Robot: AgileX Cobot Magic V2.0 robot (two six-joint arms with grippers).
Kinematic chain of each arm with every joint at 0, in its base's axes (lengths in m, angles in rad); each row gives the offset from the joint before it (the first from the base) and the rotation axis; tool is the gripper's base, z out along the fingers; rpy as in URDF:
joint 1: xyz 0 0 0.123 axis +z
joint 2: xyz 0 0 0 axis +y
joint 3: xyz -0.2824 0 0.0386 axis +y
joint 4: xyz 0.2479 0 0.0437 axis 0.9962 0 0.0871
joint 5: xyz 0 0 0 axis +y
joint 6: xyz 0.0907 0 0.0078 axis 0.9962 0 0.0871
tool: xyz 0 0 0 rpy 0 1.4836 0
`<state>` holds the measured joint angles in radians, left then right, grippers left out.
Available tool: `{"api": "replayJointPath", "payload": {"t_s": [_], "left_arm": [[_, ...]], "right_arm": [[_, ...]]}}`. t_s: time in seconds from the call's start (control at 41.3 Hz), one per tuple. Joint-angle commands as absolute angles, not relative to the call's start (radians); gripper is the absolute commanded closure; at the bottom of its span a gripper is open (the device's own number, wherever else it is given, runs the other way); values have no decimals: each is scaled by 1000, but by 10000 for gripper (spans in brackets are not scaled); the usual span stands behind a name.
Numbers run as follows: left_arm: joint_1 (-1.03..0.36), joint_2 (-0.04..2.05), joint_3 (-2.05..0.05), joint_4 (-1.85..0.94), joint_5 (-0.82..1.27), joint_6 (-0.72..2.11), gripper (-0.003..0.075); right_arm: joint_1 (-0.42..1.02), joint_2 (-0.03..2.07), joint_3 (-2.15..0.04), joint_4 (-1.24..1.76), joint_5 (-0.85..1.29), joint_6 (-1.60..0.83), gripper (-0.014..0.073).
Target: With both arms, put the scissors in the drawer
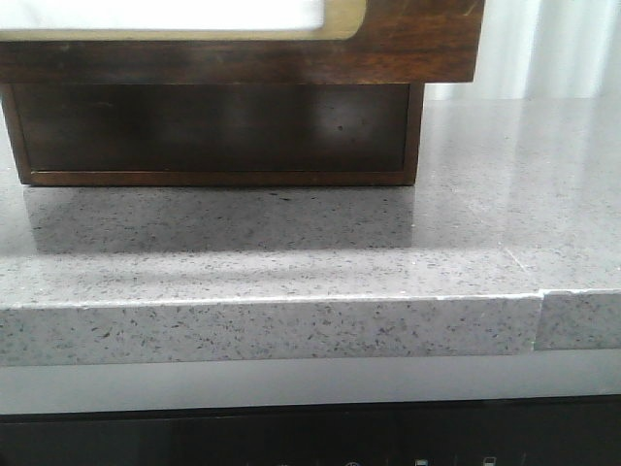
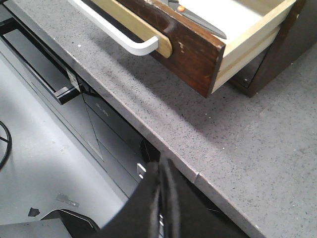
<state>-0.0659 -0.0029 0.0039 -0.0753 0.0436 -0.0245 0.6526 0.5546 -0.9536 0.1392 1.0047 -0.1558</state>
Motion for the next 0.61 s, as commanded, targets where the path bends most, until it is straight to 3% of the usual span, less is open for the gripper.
{"api": "replayJointPath", "payload": {"t_s": [0.0, 0.121, 0.218, 0.581], "left_arm": [[-74, -20, 29, -75, -38, -32, 741], [-74, -20, 29, -75, -38, -32, 741], [-74, -20, 29, -75, -38, -32, 741], [-74, -20, 29, -75, -38, -32, 741]], "right_arm": [[650, 558, -976, 134, 937, -158, 662], [648, 533, -940, 132, 926, -158, 662], [557, 473, -852, 124, 865, -159, 662], [192, 81, -334, 75, 346, -159, 662]]}}
